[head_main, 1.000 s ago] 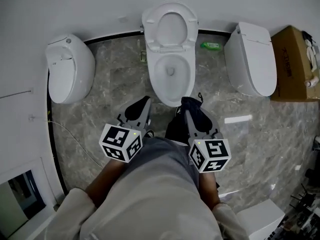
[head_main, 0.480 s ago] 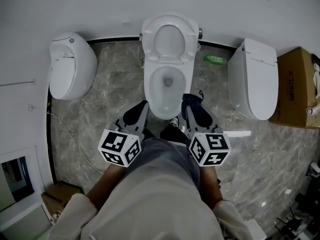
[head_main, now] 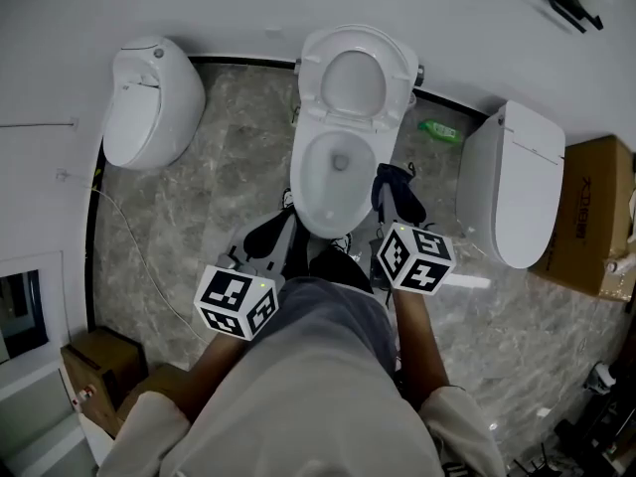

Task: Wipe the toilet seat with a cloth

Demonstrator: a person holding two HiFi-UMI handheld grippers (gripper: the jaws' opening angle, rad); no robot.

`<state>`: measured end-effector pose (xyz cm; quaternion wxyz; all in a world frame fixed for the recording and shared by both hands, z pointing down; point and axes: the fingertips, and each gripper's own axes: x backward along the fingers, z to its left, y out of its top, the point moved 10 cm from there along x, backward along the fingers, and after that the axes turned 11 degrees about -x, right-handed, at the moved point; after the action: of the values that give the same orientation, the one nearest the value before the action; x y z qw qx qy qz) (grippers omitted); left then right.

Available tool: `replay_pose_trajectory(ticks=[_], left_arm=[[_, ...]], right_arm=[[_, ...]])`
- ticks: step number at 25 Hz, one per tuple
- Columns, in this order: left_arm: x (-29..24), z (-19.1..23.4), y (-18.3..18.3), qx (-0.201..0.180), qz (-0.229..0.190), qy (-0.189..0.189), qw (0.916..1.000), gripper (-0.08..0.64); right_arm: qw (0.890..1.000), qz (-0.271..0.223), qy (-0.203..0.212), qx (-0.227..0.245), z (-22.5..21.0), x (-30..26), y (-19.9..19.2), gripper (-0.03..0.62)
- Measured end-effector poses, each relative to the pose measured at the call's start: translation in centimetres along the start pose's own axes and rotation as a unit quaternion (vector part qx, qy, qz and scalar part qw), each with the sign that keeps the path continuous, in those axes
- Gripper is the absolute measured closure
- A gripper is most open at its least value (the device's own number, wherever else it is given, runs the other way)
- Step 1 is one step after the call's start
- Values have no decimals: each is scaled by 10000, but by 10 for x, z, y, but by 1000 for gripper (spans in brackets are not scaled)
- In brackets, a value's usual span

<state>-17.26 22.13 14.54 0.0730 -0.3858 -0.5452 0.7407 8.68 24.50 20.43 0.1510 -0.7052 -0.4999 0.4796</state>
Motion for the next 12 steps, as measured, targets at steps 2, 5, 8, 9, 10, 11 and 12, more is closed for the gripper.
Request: replay_pose_trajectory(ticks=[2,5,8,9,10,11,12], left_arm=[[-1,3,-1,53,-1,64,10000,549],[-4,12,2,138,-24,136,9998,549],[-10,23,6,187,-62,148,9997,549],[-14,27,8,201,-69,143,9997,549],[-18,31,10,218,-71,136,9996,549],[-22,35,12,234,-68,125,9996,549],[-27,38,15,242,-62,115,9996,549]], right_arm=[[9999,-82,-51,-50,-5,-15,7,512],[9996,-187,-105,-174,-7,-39,19,512],[9992,-276,-113,-278,-8,-63,34,512],[9991,-289,-130,-270,-7,-70,39,512],[9992,-288,-156,-244,-7,-78,44,512],[9992,-273,-187,-216,-7,-86,49,512],[9993,-246,-217,-201,-7,-94,54,514]])
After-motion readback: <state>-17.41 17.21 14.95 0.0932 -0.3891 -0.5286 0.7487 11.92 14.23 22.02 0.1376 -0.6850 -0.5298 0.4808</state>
